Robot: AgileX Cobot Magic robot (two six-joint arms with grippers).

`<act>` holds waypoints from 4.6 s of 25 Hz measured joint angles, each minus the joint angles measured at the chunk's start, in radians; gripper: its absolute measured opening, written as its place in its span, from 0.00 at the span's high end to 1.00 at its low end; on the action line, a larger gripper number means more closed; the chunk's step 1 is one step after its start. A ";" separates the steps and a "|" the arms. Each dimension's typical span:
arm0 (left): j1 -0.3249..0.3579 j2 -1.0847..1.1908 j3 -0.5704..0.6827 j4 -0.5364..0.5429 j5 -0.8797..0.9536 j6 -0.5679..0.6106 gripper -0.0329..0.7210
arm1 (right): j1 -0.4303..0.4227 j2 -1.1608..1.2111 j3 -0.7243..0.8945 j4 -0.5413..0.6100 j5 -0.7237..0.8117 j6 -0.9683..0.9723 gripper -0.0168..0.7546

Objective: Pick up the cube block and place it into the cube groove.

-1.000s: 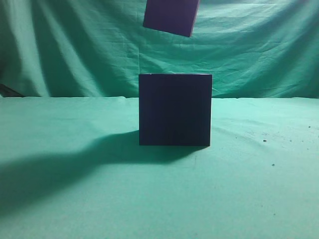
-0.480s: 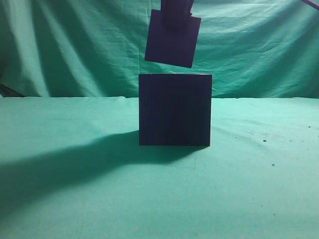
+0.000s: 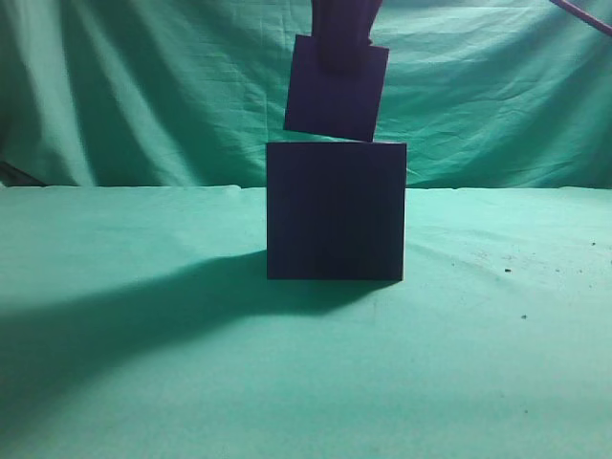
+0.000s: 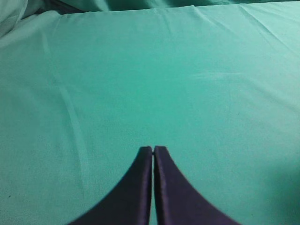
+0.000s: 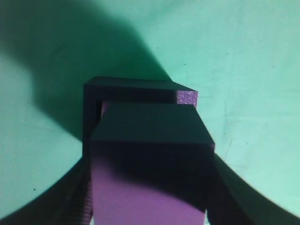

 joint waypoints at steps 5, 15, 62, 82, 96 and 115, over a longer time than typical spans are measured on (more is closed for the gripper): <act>0.000 0.000 0.000 0.000 0.000 0.000 0.96 | 0.000 0.000 0.000 0.009 -0.002 0.027 0.43; 0.000 0.000 0.000 0.000 0.000 0.000 0.96 | 0.000 -0.008 0.116 -0.004 -0.016 0.060 0.43; 0.000 0.000 0.000 0.000 0.000 0.000 0.96 | 0.000 -0.687 0.263 -0.058 0.021 0.918 0.98; 0.000 0.000 0.000 0.000 0.000 0.000 0.96 | 0.000 -1.159 0.752 0.117 -0.314 0.929 0.98; 0.000 0.000 0.000 0.000 0.000 0.000 0.96 | -0.165 -1.408 0.980 -0.110 -0.619 1.044 0.98; 0.000 0.000 0.000 0.000 0.000 0.000 0.96 | -0.602 -1.873 1.593 -0.021 -0.901 1.044 0.98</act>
